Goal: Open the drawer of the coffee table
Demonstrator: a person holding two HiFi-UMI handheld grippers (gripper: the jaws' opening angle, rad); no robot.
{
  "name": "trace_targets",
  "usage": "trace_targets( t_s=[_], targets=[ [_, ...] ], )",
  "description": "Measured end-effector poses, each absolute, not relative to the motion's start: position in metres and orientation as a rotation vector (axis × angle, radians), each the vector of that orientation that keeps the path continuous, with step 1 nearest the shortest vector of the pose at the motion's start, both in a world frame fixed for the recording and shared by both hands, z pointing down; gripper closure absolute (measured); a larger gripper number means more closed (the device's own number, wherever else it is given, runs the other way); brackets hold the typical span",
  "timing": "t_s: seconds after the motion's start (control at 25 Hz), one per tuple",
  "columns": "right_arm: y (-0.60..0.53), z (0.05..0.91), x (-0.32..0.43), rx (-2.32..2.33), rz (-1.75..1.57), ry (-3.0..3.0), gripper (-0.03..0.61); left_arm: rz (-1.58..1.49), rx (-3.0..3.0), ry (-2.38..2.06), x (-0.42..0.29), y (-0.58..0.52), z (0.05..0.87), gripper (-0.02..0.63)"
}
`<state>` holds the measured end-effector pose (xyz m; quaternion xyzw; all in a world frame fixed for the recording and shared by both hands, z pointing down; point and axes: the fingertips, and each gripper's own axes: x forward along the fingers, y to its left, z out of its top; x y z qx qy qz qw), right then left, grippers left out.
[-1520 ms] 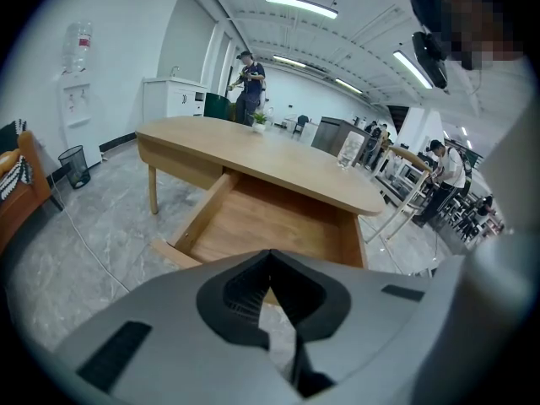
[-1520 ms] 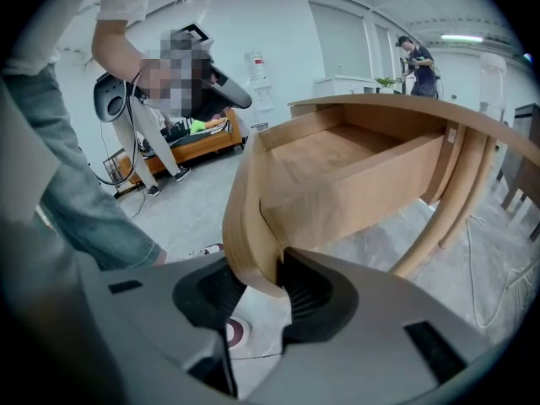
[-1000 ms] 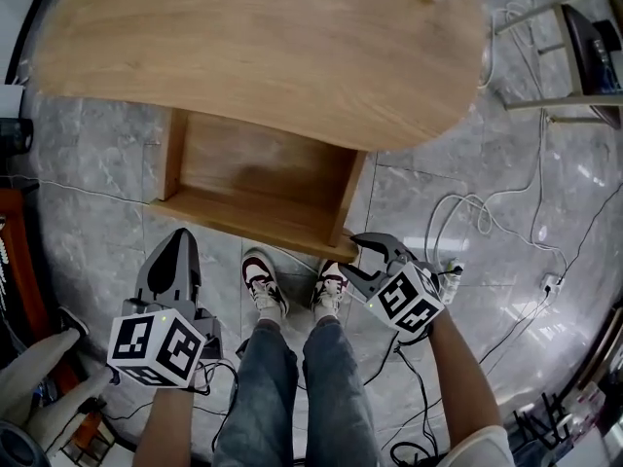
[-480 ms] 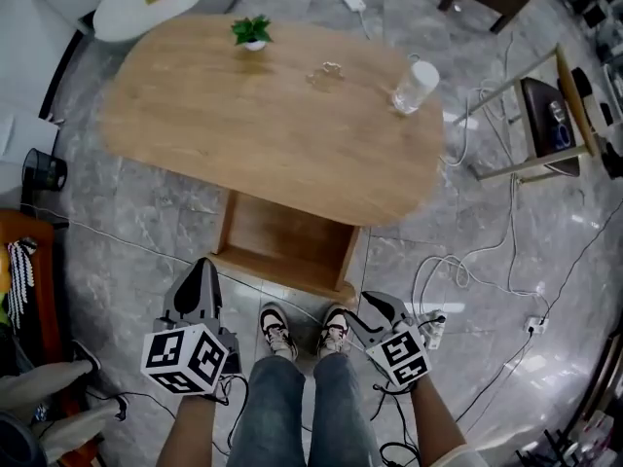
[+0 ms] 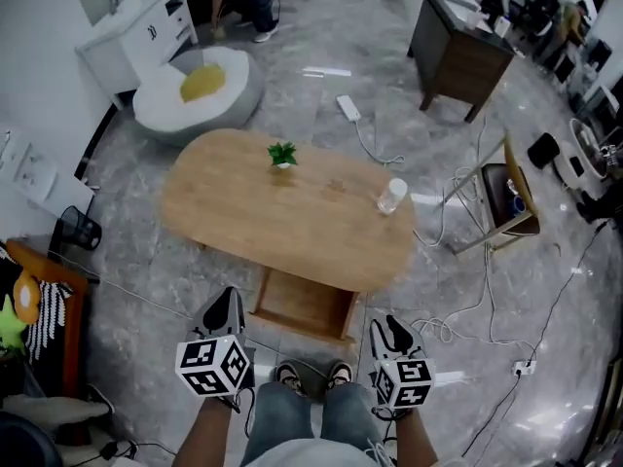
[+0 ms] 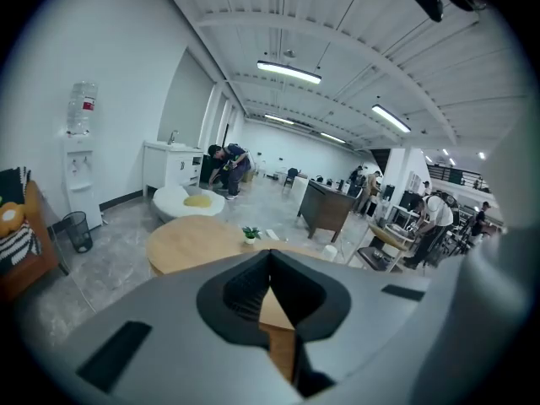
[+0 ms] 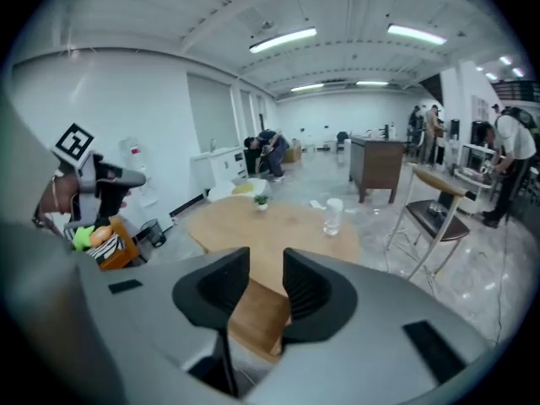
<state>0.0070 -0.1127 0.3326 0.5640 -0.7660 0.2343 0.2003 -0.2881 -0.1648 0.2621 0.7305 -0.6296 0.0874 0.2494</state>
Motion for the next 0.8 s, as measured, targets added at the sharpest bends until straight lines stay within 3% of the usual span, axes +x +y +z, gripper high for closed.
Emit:
trace_targets(
  t_s=[0.32,0.6,0.8],
  targets=[
    [-0.127,0.202,0.061,2.033,0.642,-2.064,0.555,0.1,2.044,-1.739,-0.315,-0.175,0.179,0.621],
    [-0.109,0.115,0.106,2.28,0.384,-2.047,0.578,-0.001,2.223,-1.739,-0.32,-0.19,0.106,0.621],
    [-0.089,0.1,0.144,2.43,0.439,-2.043,0.578,0.03,2.284,-1.772,-0.322,-0.193,0.086,0.621]
  ],
)
